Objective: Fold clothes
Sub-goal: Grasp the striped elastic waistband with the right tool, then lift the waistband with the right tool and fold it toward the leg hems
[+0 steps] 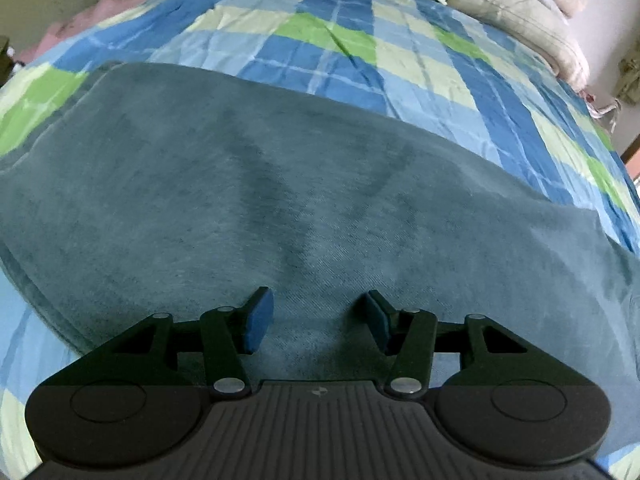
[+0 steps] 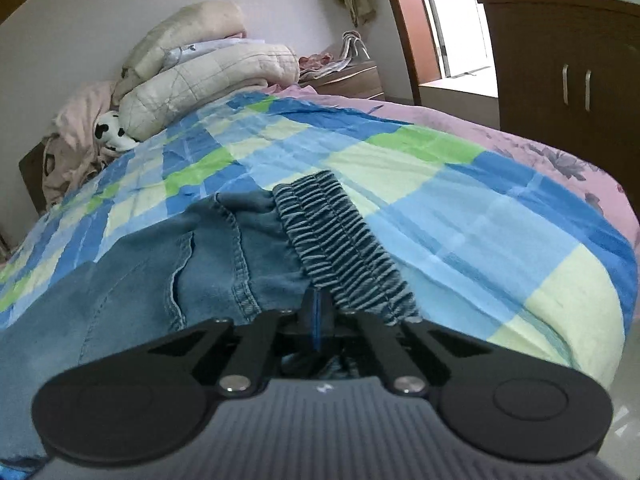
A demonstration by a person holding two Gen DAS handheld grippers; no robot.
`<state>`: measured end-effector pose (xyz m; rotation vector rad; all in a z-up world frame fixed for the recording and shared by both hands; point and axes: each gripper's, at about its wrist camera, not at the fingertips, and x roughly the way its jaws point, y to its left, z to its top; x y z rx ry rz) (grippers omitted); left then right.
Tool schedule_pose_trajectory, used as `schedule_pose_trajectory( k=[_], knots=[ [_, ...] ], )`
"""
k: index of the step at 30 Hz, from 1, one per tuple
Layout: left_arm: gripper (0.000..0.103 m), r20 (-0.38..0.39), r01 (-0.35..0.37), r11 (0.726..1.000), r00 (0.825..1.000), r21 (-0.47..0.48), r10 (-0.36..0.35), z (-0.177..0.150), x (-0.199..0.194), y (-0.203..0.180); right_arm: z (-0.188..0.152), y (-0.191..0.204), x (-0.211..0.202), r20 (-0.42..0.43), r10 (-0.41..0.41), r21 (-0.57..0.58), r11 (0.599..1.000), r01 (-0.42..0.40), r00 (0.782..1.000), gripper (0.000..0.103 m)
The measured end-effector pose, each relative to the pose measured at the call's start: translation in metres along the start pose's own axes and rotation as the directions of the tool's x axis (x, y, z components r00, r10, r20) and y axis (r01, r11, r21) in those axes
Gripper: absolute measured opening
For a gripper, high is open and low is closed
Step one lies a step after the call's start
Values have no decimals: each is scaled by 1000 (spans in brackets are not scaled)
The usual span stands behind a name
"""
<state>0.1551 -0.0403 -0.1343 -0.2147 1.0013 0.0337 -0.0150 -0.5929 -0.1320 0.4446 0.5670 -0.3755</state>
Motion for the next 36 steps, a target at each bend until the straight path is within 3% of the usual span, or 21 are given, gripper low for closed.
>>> schedule_pose_trajectory(
  k=[2, 4, 6, 7, 8, 12, 16, 21, 24, 31, 33, 36],
  knots=[
    [69, -1, -12, 1000, 1000, 16, 12, -2, -5, -2, 3, 3, -12, 13, 26, 7, 1000, -26, 1000, 11],
    [69, 1, -9, 1000, 1000, 20, 9, -7, -14, -1, 4, -1, -28, 34, 48, 13, 999, -48, 998, 14],
    [73, -2, 2, 1000, 1000, 0, -2, -10, -21, 2, 5, -6, -35, 42, 41, 22, 999, -42, 998, 32],
    [75, -4, 14, 1000, 1000, -18, -14, -12, -25, 5, 5, -10, -38, 46, 31, 29, 999, -33, 998, 47],
    [78, -4, 27, 999, 1000, -34, -27, -13, -28, 7, 3, -19, -44, 59, 16, 48, 999, -19, 998, 50],
    [85, 4, 66, 994, 998, -82, -66, -14, -40, 10, -4, -40, -42, 45, -10, 111, 994, 5, 999, 52],
    [87, 3, 96, 989, 995, -110, -97, -13, -48, 9, -15, -57, -31, 13, 43, 224, 974, -45, 999, 62],
    [89, -7, 85, 991, 996, -102, -86, -14, -50, 1, -30, -75, -19, 49, 140, 399, 905, -148, 989, 67],
    [90, -20, 73, 994, 997, -81, -74, -15, -48, -5, -32, -79, -13, 72, 177, 444, 876, -190, 982, 71],
    [90, -48, 66, 997, 997, -30, -67, -18, -40, -25, -31, -88, -7, 118, 276, 482, 824, -298, 954, 72],
    [90, -54, 66, 998, 996, -14, -67, -17, -38, -31, -30, -91, -9, 116, 341, 467, 810, -354, 933, 73],
    [90, -64, 76, 997, 995, -9, -76, -18, -34, -38, -30, -90, -10, 104, 366, 452, 811, -372, 925, 76]
  ],
)
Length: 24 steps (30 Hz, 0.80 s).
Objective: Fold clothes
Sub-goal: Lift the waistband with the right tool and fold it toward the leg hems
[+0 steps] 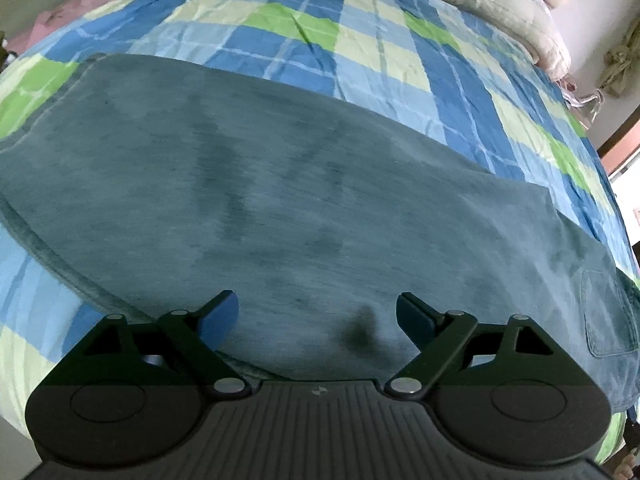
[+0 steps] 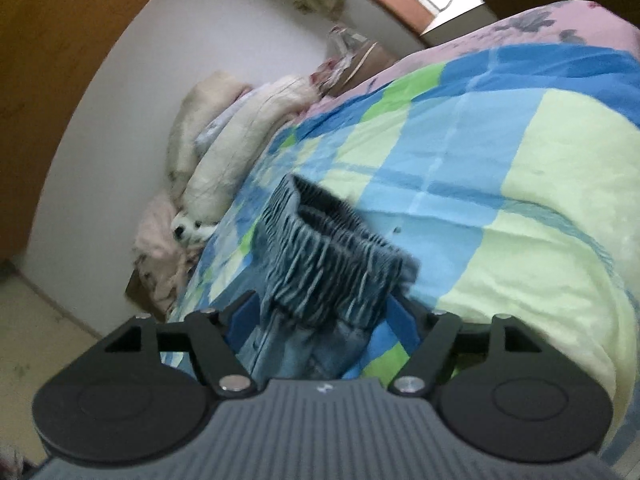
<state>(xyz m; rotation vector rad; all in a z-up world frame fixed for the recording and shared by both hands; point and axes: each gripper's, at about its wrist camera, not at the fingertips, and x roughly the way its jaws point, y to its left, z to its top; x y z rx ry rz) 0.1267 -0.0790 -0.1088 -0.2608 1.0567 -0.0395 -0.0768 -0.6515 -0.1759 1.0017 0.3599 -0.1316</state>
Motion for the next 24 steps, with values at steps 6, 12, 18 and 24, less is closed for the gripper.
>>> schedule_pose_trajectory(
  k=[6, 12, 18, 24],
  knots=[
    [91, -15, 9, 999, 1000, 30, -9, 0, 7, -14, 8, 5, 22, -11, -40, -8, 999, 40, 999, 79],
    [91, -21, 8, 999, 1000, 51, -7, 1, 5, -18, 19, 1, 37, -13, -28, -35, 999, 27, 1000, 78],
    [92, -29, 7, 1000, 1000, 27, -6, 2, 7, -13, 25, -3, 39, -68, -12, -56, 998, 8, 998, 67],
    [92, -36, 24, 1000, 999, 20, -23, 1, 10, -10, 27, 8, 37, -100, -73, -62, 996, 67, 992, 56]
  ],
)
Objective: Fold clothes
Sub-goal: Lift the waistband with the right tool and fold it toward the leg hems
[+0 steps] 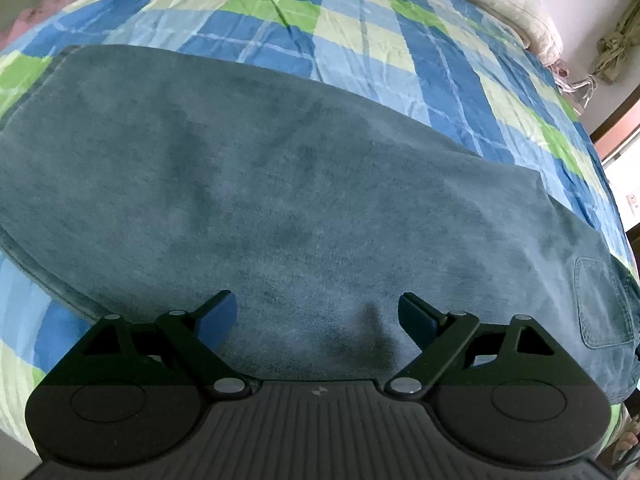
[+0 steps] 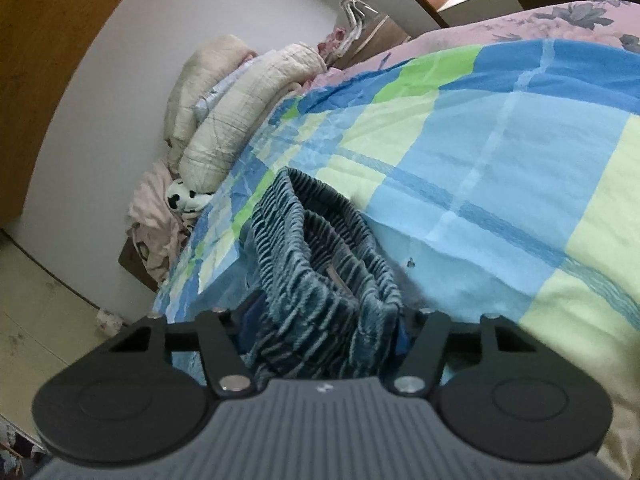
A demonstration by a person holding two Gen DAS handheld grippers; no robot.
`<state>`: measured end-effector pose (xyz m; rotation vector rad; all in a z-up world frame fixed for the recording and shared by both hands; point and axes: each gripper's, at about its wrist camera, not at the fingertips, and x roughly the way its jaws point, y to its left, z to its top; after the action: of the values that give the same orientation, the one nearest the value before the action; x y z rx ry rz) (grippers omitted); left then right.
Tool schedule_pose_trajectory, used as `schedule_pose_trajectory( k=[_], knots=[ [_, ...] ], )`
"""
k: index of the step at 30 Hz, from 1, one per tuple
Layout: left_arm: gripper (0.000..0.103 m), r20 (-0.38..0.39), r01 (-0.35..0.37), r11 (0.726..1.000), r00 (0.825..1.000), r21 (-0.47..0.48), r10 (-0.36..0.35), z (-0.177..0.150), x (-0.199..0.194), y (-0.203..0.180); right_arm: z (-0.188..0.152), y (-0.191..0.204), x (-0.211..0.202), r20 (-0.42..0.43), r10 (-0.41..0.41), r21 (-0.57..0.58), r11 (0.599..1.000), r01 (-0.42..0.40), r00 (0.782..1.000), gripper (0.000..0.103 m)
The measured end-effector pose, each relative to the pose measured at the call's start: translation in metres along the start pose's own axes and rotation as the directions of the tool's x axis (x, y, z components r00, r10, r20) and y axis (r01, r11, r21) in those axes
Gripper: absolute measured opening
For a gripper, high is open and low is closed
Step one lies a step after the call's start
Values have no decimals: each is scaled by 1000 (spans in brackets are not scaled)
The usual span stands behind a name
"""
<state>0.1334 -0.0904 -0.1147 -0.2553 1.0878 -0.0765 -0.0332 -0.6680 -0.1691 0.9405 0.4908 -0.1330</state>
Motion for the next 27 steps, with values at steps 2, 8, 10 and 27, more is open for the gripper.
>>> schedule_pose_trajectory(
  k=[2, 8, 10, 27],
  knots=[
    [92, 4, 13, 1000, 1000, 0, -13, 0, -2, 2, 3, 11, 1, -8, -40, -27, 999, 40, 999, 49],
    [92, 27, 72, 997, 997, -39, -71, -2, -16, 22, 9, 75, -4, -1, -208, -240, 950, 202, 978, 41],
    [93, 30, 95, 994, 995, -56, -94, -3, -22, 32, 4, 101, -4, 21, -263, -340, 905, 254, 965, 40],
    [95, 118, 170, 980, 980, -104, -157, -11, -63, 122, -59, 249, 28, 78, -283, -583, 765, 274, 956, 32]
  ],
)
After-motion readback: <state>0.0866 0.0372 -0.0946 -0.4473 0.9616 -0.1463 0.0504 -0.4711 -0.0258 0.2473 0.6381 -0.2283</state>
